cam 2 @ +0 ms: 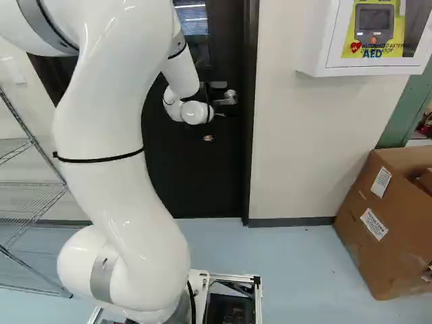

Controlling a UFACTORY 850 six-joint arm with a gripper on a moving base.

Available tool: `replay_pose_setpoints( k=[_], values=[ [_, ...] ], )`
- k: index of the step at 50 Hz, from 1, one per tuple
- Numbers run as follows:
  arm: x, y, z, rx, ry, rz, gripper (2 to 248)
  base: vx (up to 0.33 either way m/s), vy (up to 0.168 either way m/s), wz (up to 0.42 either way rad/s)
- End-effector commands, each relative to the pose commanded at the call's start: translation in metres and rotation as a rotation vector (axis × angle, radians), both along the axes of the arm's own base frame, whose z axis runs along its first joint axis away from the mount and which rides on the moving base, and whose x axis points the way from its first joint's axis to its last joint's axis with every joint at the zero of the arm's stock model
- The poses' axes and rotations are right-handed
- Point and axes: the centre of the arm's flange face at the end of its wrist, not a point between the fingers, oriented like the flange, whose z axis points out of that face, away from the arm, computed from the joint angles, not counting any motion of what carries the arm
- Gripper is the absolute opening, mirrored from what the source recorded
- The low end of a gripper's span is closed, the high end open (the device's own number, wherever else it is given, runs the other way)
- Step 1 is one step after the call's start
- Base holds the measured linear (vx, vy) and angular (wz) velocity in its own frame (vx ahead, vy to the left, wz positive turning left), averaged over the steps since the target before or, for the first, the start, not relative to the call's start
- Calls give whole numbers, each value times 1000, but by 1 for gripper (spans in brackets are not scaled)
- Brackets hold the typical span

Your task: Open the door and move inside

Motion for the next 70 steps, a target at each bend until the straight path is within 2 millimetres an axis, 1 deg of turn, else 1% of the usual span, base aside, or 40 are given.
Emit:
replay_pose_setpoints(
  k=[18,32,40,54,70],
  values=[
    [36,3,-4,-3,-18,10,247,0,0,0],
    [64,13,-8,-41,-26,76,247,0,0,0],
    [78,24,-10,-71,-28,128,247,0,0,0],
    [96,48,-14,-123,-30,226,247,0,0,0],
    [121,71,-19,-133,-51,267,247,0,0,0]
  ],
)
